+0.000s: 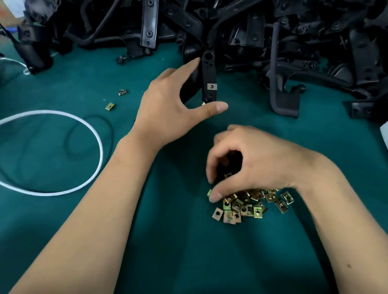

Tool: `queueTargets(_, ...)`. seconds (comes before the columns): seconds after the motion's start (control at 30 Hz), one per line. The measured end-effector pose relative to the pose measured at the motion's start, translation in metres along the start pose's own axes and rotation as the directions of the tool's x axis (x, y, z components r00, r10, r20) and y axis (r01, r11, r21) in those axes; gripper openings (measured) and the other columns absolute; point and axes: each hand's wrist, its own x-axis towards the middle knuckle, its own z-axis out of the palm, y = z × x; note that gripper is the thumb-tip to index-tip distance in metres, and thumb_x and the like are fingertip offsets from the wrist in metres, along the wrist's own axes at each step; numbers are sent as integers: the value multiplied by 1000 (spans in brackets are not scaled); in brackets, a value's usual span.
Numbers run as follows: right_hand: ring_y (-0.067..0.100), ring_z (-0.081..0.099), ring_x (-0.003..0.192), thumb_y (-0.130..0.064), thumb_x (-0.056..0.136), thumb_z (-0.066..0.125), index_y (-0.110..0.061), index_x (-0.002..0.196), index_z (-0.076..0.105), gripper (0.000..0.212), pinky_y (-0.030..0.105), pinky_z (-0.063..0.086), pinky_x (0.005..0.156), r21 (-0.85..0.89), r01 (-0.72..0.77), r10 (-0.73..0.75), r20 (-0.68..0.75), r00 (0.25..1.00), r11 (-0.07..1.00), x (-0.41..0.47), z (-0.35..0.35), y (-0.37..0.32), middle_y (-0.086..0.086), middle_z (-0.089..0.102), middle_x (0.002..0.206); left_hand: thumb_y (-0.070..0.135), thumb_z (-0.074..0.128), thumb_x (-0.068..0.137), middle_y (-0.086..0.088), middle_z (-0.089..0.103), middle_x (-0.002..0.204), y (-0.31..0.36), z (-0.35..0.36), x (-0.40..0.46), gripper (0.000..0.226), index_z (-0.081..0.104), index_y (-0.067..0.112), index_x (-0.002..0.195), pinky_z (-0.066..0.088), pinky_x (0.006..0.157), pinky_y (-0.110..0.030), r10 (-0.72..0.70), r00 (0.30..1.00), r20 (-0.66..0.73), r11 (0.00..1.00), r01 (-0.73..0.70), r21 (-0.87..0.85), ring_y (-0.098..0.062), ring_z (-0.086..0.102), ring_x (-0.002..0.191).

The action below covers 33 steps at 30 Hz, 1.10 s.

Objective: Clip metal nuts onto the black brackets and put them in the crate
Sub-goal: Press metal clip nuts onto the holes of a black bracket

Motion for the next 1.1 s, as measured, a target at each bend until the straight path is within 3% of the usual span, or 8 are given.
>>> queueTargets(0.27, 8, 63, 87, -34, 77, 87, -30, 77, 73, 15, 35, 52, 79, -5, 14, -13, 64, 998, 1000, 1, 6, -11, -14, 66, 83, 75, 75, 73, 5, 61, 130, 0, 1, -1, 98, 47, 28, 154, 43, 106, -26, 15, 999, 43, 1000, -16, 14, -12, 55, 125)
queueTargets(0.33, 6, 65, 80, -23, 82, 86, -22, 82, 74, 12, 26, 52, 74, 121, 48, -52, 33, 998, 992, 0, 3, -13, -8, 71, 83, 75, 75, 71, 3, 62, 132, 1, 1, 0, 99, 47, 27, 154, 42, 106, -25, 8, 999, 49, 1000, -9, 21, -13, 55, 126)
queueTargets(0.4, 6, 65, 76, -10, 86, 82, -7, 90, 72, 10, 19, 51, 71, 344, 103, -76, -90, 993, 933, -2, -1, -11, 4, 73, 85, 74, 67, 67, -1, 63, 132, 3, 1, 1, 101, 48, 25, 153, 40, 104, -22, 14, 999, 49, 1000, -15, 18, -16, 56, 125)
queueTargets(0.5, 16, 58, 68, 3, 93, 71, 1, 102, 70, 9, 24, 47, 61, 608, 236, 76, -441, 894, 758, 1, -6, -2, 25, 65, 83, 66, 69, 69, -5, 64, 130, 3, 2, 0, 99, 48, 21, 154, 39, 101, -20, 61, 996, 68, 998, -61, 1, -19, 59, 123)
queueTargets(0.6, 15, 60, 73, 6, 97, 62, -3, 106, 73, 17, 24, 47, 65, 738, 347, 372, -618, 693, 578, 5, -8, 13, 16, 66, 86, 74, 76, 70, 6, 62, 130, 4, 4, -2, 100, 46, 31, 154, 40, 104, -20, 46, 996, 72, 999, -47, 10, -9, 56, 124)
queueTargets(0.73, 25, 76, 85, 12, 93, 64, 3, 103, 71, 15, 25, 59, 79, 821, 412, 600, -570, 561, 395, 7, -6, 27, 17, 69, 93, 79, 72, 67, 12, 62, 123, 12, 7, -5, 101, 47, 33, 153, 44, 103, -20, 108, 987, 118, 993, -102, -55, -5, 58, 118)
queueTargets(0.87, 24, 75, 87, 4, 89, 73, -6, 93, 77, 11, 26, 60, 72, 859, 331, 677, -511, 530, 390, 10, -2, 31, 13, 74, 94, 76, 75, 68, 8, 63, 126, 17, 11, -6, 103, 46, 30, 155, 46, 106, -27, 168, 970, 176, 984, -155, -84, -6, 57, 119)
queueTargets(1.1, 18, 76, 86, 7, 93, 68, -2, 93, 76, 13, 27, 60, 77, 846, 397, 687, -524, 503, 355, 13, -1, 32, 13, 77, 92, 79, 73, 67, 7, 62, 127, 18, 13, -6, 104, 44, 32, 155, 48, 106, -35, 189, 958, 218, 981, -176, -77, -7, 57, 120)
